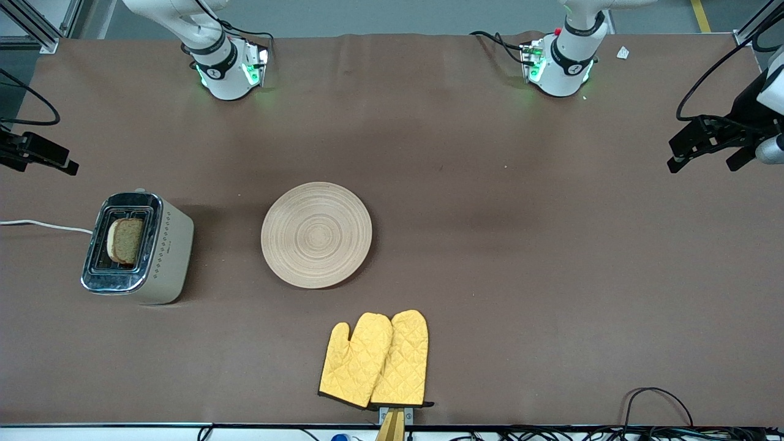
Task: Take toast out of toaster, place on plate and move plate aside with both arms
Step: 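Reach the right gripper toward the toast in the silver toaster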
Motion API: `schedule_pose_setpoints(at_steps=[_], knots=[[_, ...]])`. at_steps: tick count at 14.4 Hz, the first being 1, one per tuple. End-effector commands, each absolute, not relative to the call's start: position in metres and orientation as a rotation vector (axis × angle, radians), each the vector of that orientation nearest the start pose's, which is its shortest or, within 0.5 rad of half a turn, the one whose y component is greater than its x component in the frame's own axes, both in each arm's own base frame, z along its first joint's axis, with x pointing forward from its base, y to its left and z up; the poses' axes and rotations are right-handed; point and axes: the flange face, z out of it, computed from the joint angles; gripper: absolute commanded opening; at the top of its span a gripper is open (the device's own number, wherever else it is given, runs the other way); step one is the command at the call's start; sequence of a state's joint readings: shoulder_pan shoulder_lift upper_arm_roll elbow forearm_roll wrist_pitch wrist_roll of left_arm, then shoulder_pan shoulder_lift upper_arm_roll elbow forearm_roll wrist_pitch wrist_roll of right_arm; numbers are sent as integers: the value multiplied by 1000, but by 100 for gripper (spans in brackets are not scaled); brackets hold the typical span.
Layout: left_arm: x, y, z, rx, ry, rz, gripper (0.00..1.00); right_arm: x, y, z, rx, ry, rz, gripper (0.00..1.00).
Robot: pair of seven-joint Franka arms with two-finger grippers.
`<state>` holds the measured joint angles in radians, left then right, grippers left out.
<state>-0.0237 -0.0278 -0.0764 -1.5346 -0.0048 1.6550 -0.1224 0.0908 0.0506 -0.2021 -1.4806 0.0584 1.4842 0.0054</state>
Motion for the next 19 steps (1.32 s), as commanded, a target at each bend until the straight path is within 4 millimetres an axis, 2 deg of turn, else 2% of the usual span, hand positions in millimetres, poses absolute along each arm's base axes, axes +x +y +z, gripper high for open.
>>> schedule_pose_setpoints(at_steps=[1, 9, 10, 12, 14, 16, 18, 19], knots=[[555, -61, 671, -3143, -53, -212, 100, 554, -55, 633, -3089, 164, 61, 100], [556, -59, 671, -3142, -63, -210, 100, 557, -60, 628, -3089, 183, 66, 100], [556, -60, 670, -3142, -63, -203, 100, 562, -67, 615, -3093, 199, 100, 100], [556, -59, 670, -3142, -65, -201, 100, 576, -92, 573, -3096, 267, 121, 100], [556, -60, 669, -3143, -63, -198, 100, 595, -111, 515, -3099, 319, 163, 100], [556, -60, 669, -3143, -63, -196, 100, 614, -110, 472, -3118, 305, 182, 100], [556, -61, 669, -3144, -58, -198, 100, 631, -93, 431, -3230, 179, 245, 100], [556, -61, 669, -3144, -58, -198, 100, 637, -91, 415, -3249, 160, 253, 100]])
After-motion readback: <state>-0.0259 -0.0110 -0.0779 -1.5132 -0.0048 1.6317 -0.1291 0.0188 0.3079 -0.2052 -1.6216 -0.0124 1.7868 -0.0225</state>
